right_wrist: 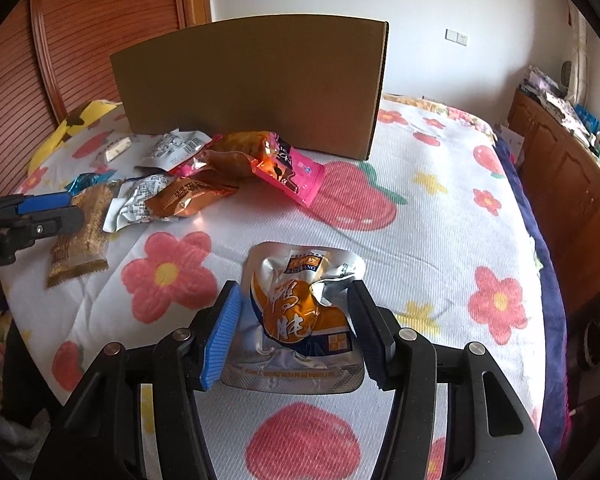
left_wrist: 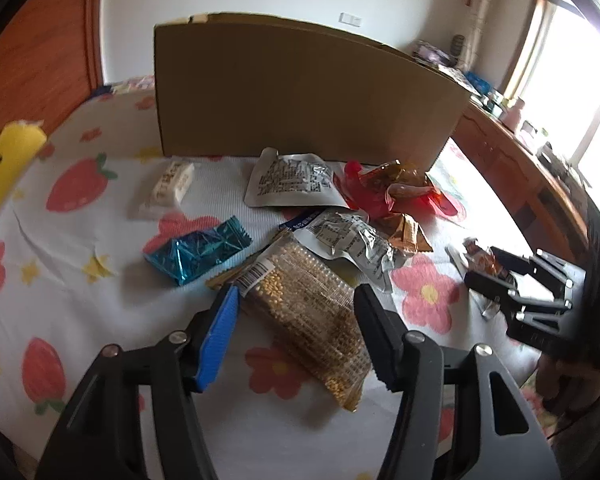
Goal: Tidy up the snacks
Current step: 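Grasp the silver-orange pouch with the right tool while the left tool grasps the grain bar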
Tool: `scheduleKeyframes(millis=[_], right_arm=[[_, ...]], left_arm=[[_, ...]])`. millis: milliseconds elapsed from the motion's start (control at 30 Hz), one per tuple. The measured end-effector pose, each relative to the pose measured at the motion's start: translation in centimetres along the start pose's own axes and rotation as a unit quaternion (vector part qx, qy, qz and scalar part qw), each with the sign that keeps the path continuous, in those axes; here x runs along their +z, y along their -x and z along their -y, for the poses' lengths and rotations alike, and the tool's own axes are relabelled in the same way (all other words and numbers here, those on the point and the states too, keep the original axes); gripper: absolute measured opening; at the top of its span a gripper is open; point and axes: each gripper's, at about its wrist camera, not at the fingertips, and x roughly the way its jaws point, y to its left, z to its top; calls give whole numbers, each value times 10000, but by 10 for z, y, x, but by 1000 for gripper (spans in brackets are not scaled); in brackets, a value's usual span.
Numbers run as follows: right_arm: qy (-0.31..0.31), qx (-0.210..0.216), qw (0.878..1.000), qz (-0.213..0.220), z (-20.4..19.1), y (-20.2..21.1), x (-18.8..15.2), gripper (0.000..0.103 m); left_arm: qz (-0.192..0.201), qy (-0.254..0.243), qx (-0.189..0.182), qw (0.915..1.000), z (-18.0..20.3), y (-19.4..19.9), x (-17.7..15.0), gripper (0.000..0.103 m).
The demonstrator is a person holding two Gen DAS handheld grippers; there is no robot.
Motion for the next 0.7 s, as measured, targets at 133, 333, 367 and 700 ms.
scheduleKeyframes(millis=[133, 333, 367, 700], right_arm=[[-1, 32, 10000, 21, 1, 0, -1, 56], [6, 0, 10000, 42, 2, 0, -2, 56], [8, 1, 10000, 44, 2, 0, -2, 56], [17, -7, 10000, 58, 1, 0, -2, 56]], left_arm=[[-101, 185, -3, 9998, 1, -6, 4, 64], [-221, 308, 140, 9992, 3, -16, 8, 70], [-241, 296, 197, 9991, 4, -18, 9, 70], [-189, -192, 643, 9976, 23, -32, 10, 73]])
